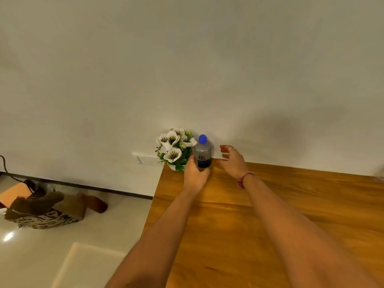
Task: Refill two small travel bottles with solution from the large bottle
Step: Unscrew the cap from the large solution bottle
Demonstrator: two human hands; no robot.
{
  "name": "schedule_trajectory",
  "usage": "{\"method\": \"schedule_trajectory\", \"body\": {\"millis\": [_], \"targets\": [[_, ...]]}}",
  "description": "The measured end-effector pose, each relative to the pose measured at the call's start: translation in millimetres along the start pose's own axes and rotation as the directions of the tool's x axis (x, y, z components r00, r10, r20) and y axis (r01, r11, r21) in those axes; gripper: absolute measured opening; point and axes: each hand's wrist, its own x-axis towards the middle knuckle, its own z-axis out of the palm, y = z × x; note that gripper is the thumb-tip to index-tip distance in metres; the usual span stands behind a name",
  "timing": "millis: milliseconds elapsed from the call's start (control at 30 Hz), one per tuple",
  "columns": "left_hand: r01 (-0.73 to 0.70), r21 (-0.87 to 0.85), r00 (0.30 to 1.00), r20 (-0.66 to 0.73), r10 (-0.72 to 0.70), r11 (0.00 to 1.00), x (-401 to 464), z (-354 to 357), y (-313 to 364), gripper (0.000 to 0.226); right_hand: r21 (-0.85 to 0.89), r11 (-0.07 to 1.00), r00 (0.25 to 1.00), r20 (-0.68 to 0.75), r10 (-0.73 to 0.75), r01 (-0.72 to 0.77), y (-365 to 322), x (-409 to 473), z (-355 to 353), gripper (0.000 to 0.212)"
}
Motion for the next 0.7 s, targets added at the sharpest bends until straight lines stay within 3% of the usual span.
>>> {"method": "schedule_trajectory", "body": {"millis": [200, 467, 700], "targets": [[-0.006, 0.027, 1.000, -0.020, 0.006, 1.000, 19.7, 9.4, -4.2, 0.067, -0.069, 0.998, 0.996, 0.094, 0.014, -0.008, 4.3, 20.8, 15.3, 0.062], [0.006, -0.005, 0.999, -0.044, -0.006, 1.000, 30.1, 19.1, -6.6, 0.058, -0.048, 0.998, 0.991, 0.133, -0.022, 0.028, 14.2, 38.6, 22.2, 0.068], [0.015, -0.053, 0.993, -0.118, -0.021, 0.998, 32.6, 24.6, -4.1, 0.058, 0.076, 0.996, 0.998, 0.040, -0.047, 0.044, 16.0, 35.9, 29.0, 0.051]]}}
